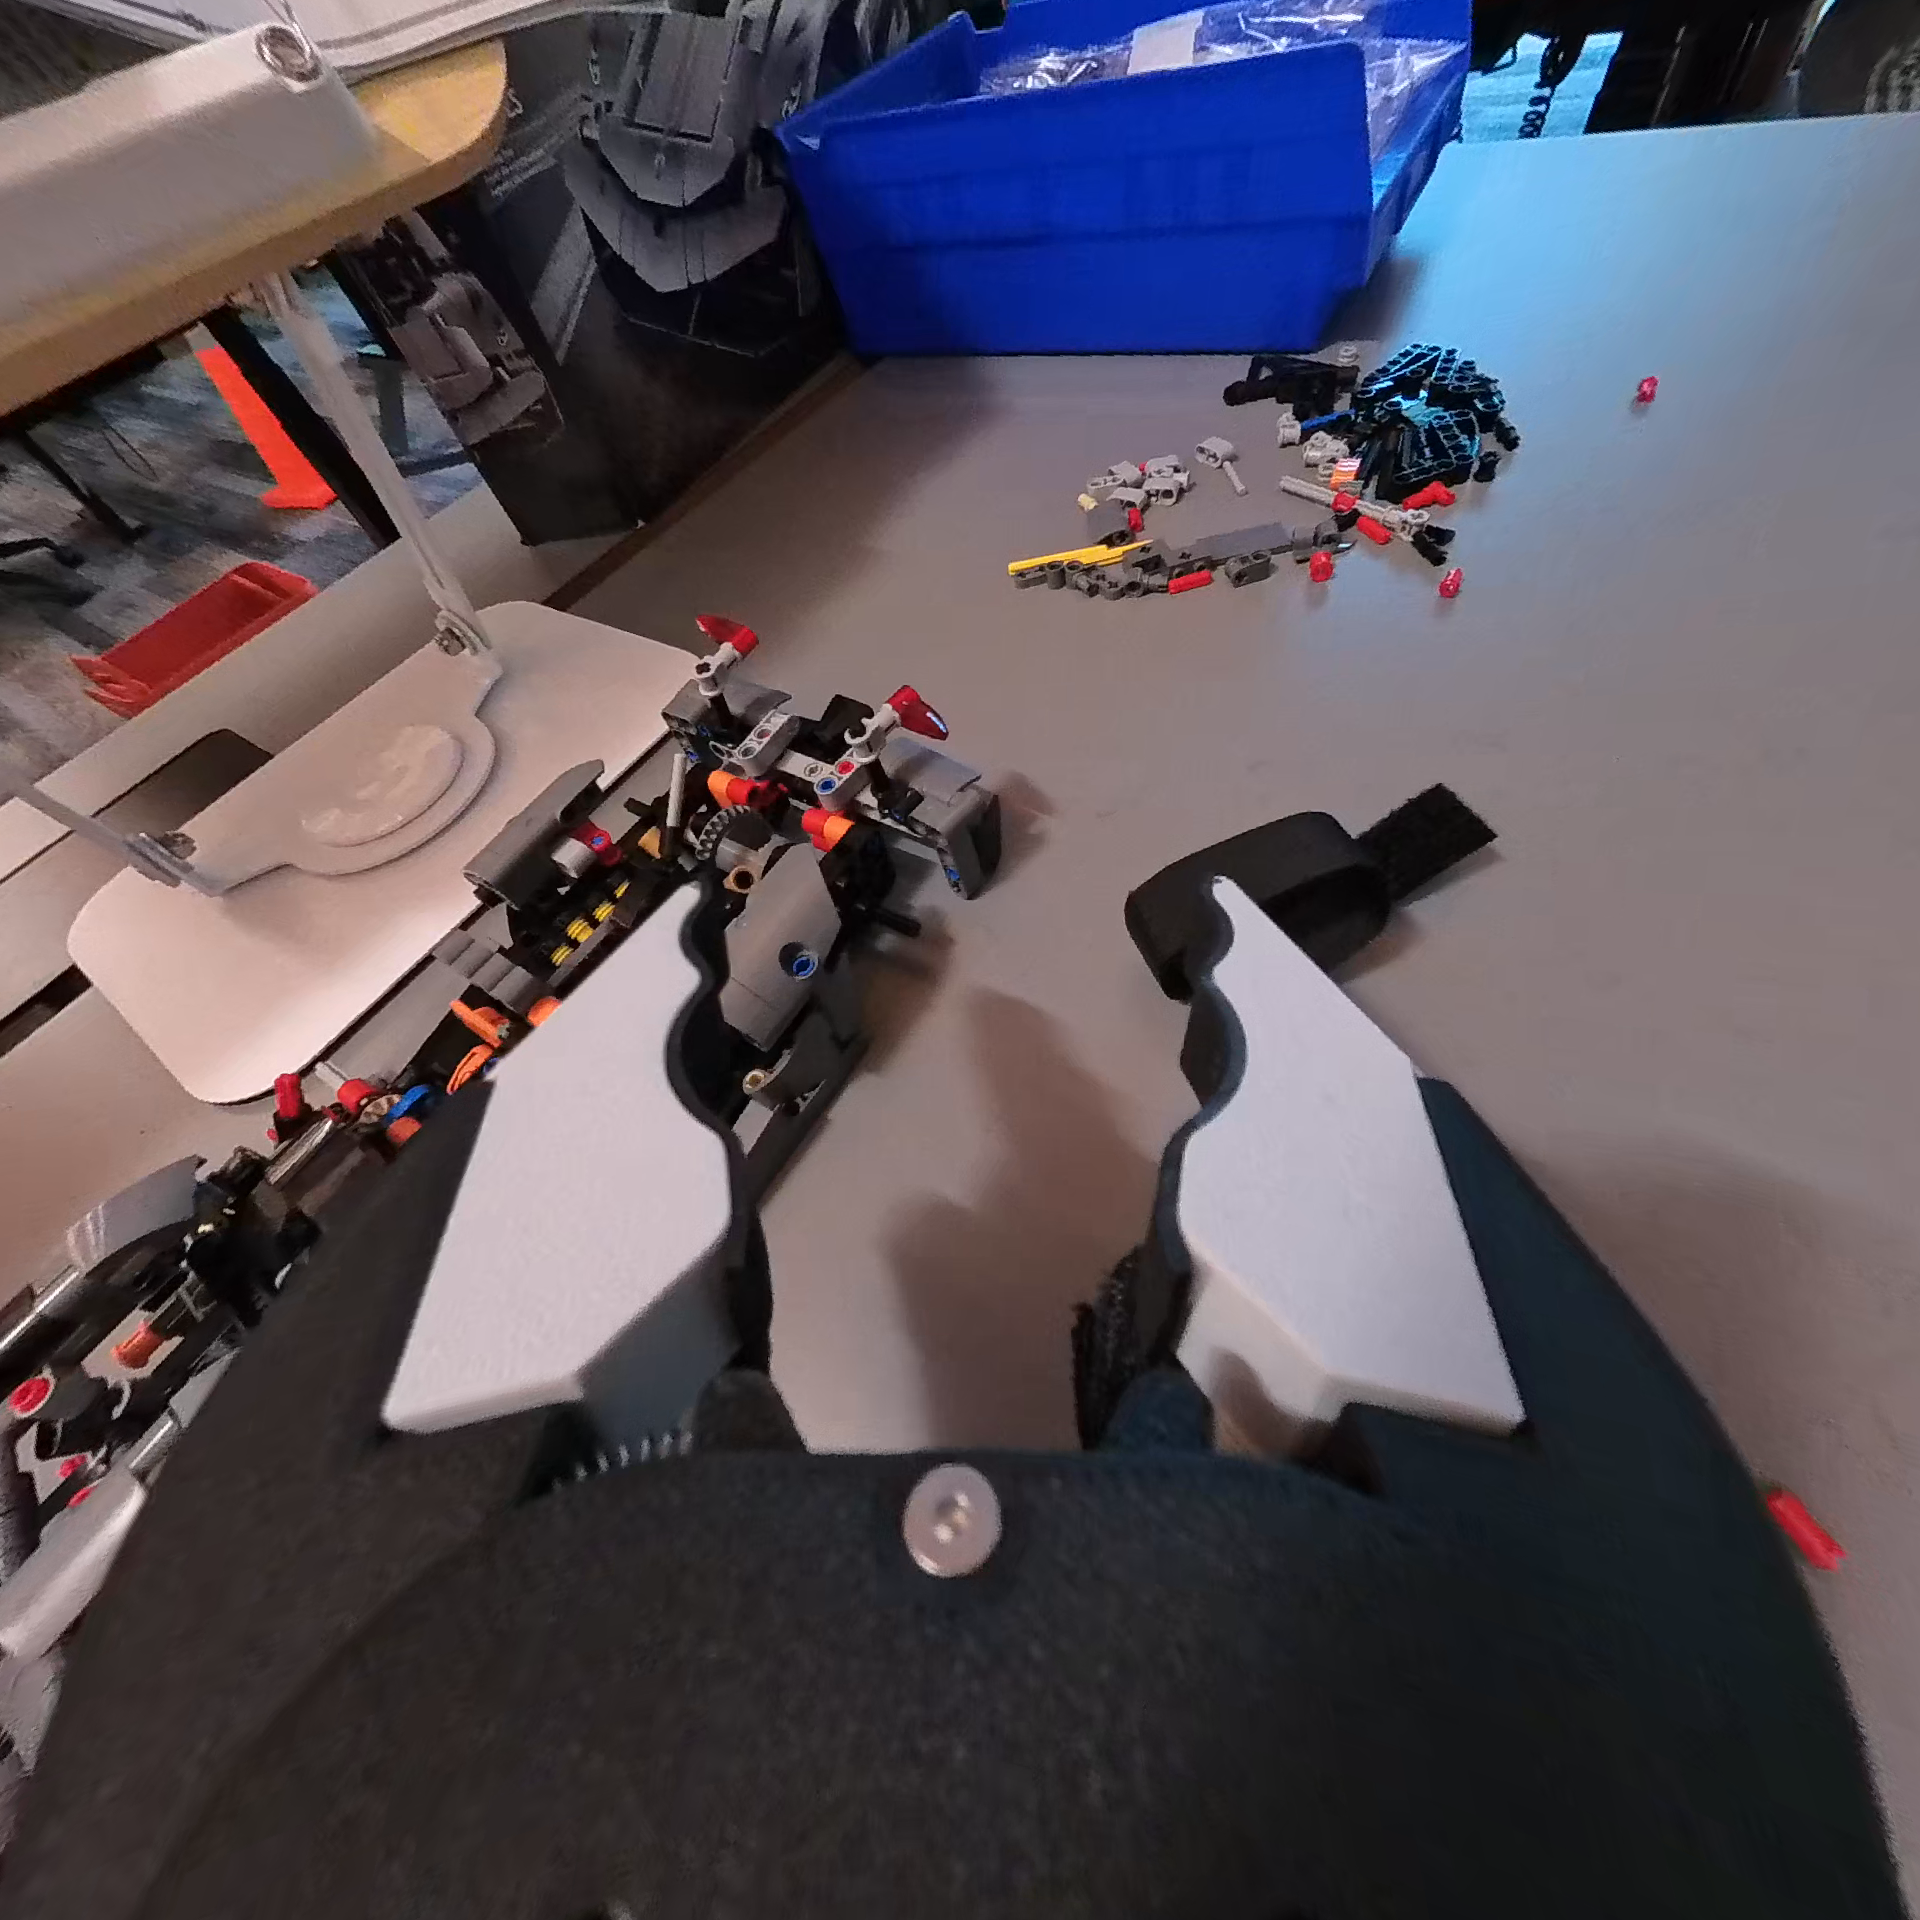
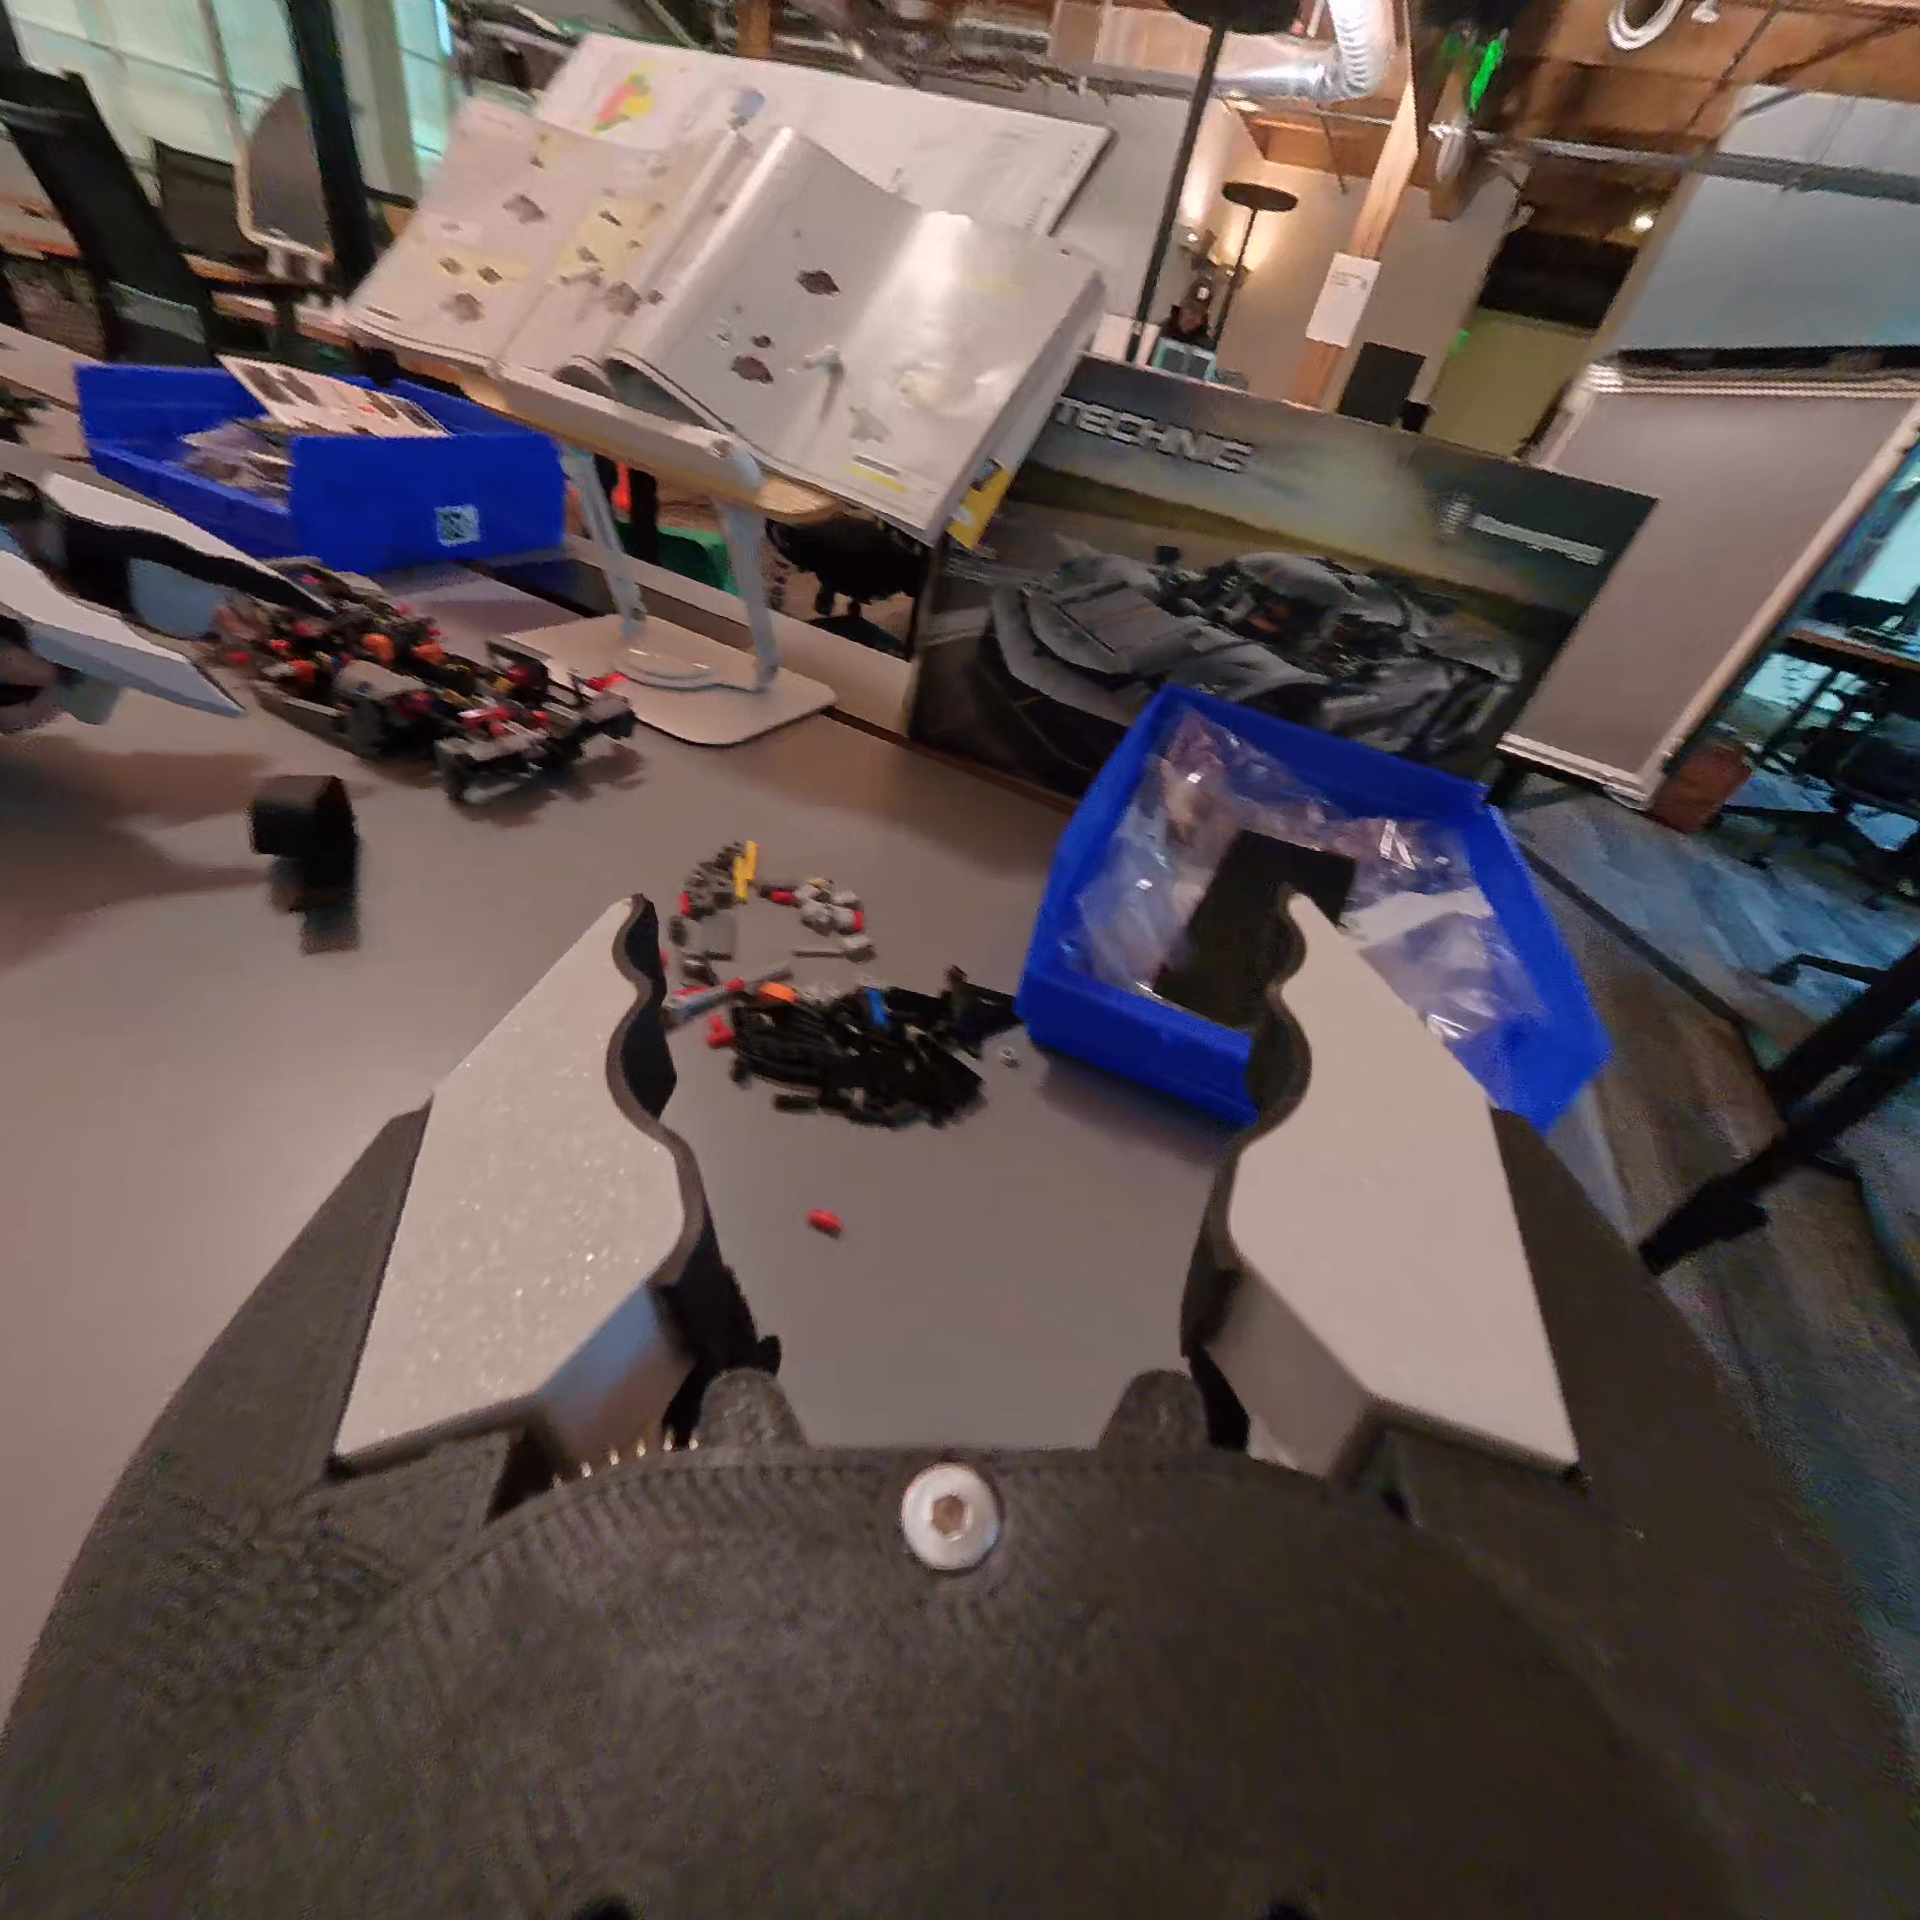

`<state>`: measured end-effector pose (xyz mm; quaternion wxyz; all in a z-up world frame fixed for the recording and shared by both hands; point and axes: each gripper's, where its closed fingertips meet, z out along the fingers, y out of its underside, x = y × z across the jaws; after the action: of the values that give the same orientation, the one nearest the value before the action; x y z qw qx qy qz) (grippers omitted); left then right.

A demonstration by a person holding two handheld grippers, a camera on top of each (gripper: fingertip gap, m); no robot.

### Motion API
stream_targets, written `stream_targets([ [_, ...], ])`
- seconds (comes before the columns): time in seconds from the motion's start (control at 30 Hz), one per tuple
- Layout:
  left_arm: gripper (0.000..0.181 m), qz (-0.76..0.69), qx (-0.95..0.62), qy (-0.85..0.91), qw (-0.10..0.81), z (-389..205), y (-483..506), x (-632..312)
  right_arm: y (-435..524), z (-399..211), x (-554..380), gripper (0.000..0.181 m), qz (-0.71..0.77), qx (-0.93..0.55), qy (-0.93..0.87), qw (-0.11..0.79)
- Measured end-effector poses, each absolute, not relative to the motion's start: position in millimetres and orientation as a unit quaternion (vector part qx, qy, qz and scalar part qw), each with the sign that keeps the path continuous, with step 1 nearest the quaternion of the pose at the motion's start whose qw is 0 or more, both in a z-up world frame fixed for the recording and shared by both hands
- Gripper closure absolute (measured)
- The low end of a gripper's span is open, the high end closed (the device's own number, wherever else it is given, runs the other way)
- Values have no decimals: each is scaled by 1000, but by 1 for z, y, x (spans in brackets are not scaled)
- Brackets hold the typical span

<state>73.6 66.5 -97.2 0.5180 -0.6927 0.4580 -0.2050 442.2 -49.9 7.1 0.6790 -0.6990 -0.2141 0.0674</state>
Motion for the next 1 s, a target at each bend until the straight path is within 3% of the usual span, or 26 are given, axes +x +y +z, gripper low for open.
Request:
stream_targets([
  [0.37, 93, -200, -700, 452, 515, -100, 70, 75, -56, 28, 555, 72, 20, -686, -157, 710],
  [1.0, 94, -161, -708, 463, 509, -114, 76, 75, -45, 10, 720, 72, -65, -713, -76, 694],
])
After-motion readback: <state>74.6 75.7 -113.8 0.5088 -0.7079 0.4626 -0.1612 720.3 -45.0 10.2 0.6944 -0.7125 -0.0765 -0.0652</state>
